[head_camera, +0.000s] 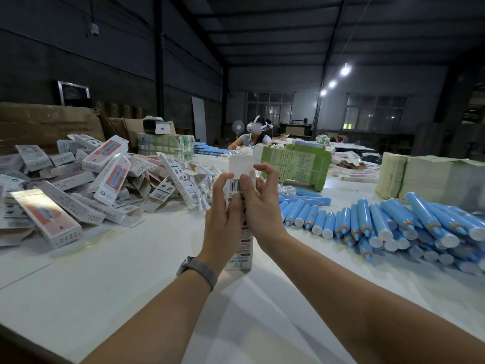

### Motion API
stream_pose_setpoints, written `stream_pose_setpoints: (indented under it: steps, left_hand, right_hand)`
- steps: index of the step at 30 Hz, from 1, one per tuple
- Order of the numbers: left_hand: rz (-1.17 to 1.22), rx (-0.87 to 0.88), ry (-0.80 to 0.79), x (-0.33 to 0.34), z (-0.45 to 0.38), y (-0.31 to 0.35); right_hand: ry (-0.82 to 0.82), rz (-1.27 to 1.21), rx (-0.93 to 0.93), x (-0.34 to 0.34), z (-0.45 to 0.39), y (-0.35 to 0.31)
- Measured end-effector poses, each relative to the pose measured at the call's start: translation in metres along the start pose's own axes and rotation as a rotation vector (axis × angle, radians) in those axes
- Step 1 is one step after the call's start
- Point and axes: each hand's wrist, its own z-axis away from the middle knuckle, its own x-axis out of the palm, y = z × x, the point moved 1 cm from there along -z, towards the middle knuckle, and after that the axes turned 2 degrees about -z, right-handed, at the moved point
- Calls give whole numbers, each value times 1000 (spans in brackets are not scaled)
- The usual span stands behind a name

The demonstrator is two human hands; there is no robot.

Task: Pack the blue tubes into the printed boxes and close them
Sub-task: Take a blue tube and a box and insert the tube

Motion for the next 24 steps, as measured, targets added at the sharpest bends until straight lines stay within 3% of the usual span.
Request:
stream_pose_setpoints:
  steps: [9,18,24]
  left_hand:
    - [-25,14,26,2,0,-5]
    - [51,3,1,2,-1,-2]
    - [72,-21,-25,0,-2,-2]
  right_hand:
    - [36,90,19,-1,1,2]
    - [-46,86,40,-8,2,-2]
    - [-1,198,-49,-11,-11,-14]
